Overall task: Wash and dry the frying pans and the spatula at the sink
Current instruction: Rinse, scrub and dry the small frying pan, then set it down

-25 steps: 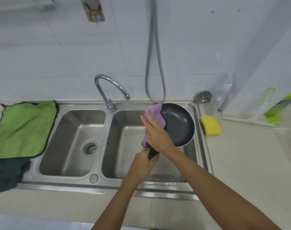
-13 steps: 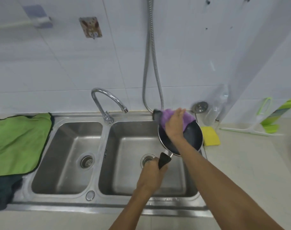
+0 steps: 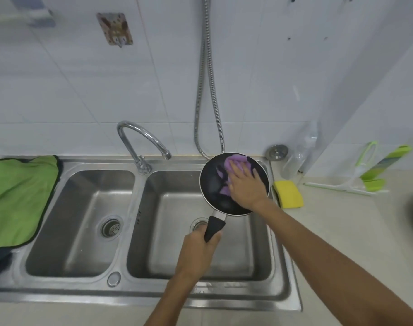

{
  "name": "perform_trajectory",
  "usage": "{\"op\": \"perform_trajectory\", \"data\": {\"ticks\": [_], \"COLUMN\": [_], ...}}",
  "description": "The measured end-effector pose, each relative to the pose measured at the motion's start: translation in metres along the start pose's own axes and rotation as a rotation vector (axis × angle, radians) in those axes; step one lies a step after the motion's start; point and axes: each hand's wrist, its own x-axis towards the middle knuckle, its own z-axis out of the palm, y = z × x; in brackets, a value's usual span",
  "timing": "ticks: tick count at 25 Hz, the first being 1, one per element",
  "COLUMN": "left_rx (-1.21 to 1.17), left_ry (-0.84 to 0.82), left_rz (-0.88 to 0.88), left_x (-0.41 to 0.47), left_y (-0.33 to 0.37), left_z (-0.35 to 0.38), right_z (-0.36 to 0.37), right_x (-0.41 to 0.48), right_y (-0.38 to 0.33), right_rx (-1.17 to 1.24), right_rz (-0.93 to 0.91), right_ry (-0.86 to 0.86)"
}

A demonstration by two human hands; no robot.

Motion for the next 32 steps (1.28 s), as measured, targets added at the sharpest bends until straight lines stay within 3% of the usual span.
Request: {"op": "perform_trajectory", "data": {"ticks": [1,4,6,7,9,11,14,16,18,20,22,23,26,29,32], "left_rx": [-0.045,0.001,0.074,0.098,0.133,0.153,0.175,0.166,0.153,0.100,0.056,0.064,0.109,0.032,-0.256], "left_ry": [0.001,0.000,-0.005,0.009,0.036,0.055,0.076,0.053,0.032,0.031,0.009,0.007,0.000,-0.069,-0.155], "left_rz": [-0.020,0.010,0.077,0.095,0.082,0.069,0.073,0.093,0.129,0.111,0.089,0.097,0.125,0.062,-0.129], "left_x": [0.003,-0.003,-0.013,-0.012,-0.001,0.014,0.016,-0.002,-0.015,-0.009,0.002,0.006,-0.001,-0.005,0.004], "left_y": [-0.003,-0.005,0.001,0.003,0.003,-0.001,-0.003,-0.002,0.003,0.004,-0.005,-0.010,-0.017,-0.017,-0.027], "left_z": [-0.004,-0.007,-0.003,-0.003,-0.011,-0.031,-0.040,-0.017,0.002,-0.005,-0.021,-0.026,-0.016,0.002,-0.006], "right_z": [-0.002,-0.003,0.002,0.006,0.000,0.010,0.006,0.013,0.005,0.004,0.012,0.014,0.026,0.012,-0.017], "right_x": [-0.006,-0.053,-0.051,-0.029,0.003,0.008,-0.054,-0.053,-0.011,0.007,-0.006,-0.023,-0.063,-0.032,-0.013], "right_y": [0.013,-0.002,-0.033,-0.038,-0.023,0.011,-0.023,-0.068,-0.068,-0.029,0.000,0.001,-0.046,-0.066,-0.042], "right_rx": [-0.043,0.275,0.401,0.362,0.250,0.079,0.434,0.687,0.577,0.206,0.053,0.125,0.766,1.203,1.527], "right_rz": [-0.042,-0.301,-0.411,-0.400,-0.061,-0.024,-0.078,-0.120,-0.046,0.108,0.134,0.084,0.053,0.230,0.351], "right_ry": [-0.033,-0.181,-0.044,0.014,0.058,0.121,-0.043,-0.039,0.061,0.136,-0.012,-0.109,-0.348,-0.259,-0.290]}}
